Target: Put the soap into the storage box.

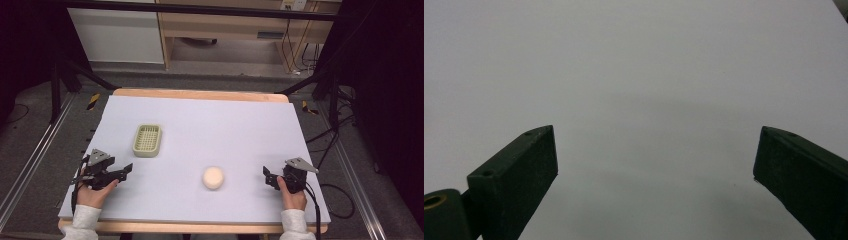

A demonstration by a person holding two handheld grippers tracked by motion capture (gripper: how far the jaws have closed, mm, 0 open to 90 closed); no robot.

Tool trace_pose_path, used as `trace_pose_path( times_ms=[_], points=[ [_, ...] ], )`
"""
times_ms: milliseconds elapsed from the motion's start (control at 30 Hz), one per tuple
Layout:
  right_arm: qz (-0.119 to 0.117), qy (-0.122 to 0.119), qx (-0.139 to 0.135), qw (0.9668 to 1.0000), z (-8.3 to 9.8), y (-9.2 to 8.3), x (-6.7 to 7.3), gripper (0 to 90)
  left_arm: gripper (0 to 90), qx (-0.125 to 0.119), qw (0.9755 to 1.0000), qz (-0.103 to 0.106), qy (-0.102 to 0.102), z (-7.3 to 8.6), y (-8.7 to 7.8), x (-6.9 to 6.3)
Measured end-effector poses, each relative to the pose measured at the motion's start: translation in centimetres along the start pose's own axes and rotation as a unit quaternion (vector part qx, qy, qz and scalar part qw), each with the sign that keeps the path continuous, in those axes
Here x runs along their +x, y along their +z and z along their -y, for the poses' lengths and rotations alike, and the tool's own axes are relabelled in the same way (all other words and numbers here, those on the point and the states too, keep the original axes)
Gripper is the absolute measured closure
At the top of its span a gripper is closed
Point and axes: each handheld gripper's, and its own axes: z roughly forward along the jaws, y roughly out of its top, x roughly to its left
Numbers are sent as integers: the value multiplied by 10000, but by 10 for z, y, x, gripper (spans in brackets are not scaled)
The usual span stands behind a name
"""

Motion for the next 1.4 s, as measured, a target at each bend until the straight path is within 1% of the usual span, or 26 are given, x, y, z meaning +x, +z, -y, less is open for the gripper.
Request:
trace_pose_path(
  times_ms=[67, 100, 133, 167, 200, 300, 400, 433, 467, 633, 800, 900, 967, 1033, 1200, 1300, 1400],
  points=[
    [20, -58, 55, 10000, 0, 1, 1, 43, 268, -29, 10000, 26, 11, -2, -2, -2],
    [23, -83, 76, 9999, 0, 2, 1, 43, 270, -35, 10000, 23, 56, -3, -3, -2],
    [33, -80, 89, 9999, -1, 2, 1, 44, 271, -66, 10000, 38, 16, -4, -4, -3],
    [22, -62, 94, 9999, -1, 2, 2, 44, 272, -73, 10000, 48, 47, -5, -5, -4],
    [16, -52, 95, 9999, -1, 2, 1, 44, 272, -104, 9999, 64, 28, -6, -5, -5],
    [3, -32, 90, 10000, -1, 2, 0, 44, 273, -95, 9999, 119, 68, -8, -6, -8],
    [12, -21, 91, 10000, -1, 2, 0, 44, 271, -125, 9998, 159, 53, -9, -7, -10],
    [16, -38, 95, 9999, -1, 2, 0, 44, 271, -138, 9997, 174, 99, -10, -8, -12],
    [2, -34, 105, 9999, -1, 2, 0, 44, 271, -160, 9997, 196, 73, -11, -7, -13],
    [-12, -28, 129, 9999, -1, 2, 0, 45, 270, -184, 9993, 271, 166, -15, -7, -19],
    [-10, -47, 156, 9999, -1, 3, 0, 47, 264, -132, 9991, 313, 246, -15, -6, -24],
    [-25, -33, 179, 9998, -1, 3, 1, 47, 262, -143, 9990, 352, 236, -15, -5, -28],
    [-31, -25, 185, 9998, -1, 3, 0, 47, 258, -112, 9987, 384, 306, -16, -5, -30],
    [-5, -36, 172, 9998, -1, 4, 0, 47, 256, -125, 9985, 419, 317, -17, -4, -33],
    [-31, -47, 198, 9998, -1, 4, 0, 47, 245, -119, 9978, 510, 404, -19, -4, -41],
    [-30, -42, 214, 9998, -1, 4, 1, 47, 240, -128, 9976, 542, 407, -20, -3, -45],
    [-13, -72, 217, 9997, -1, 5, 1, 47, 237, -90, 9971, 572, 498, -21, -2, -49]
  ],
)
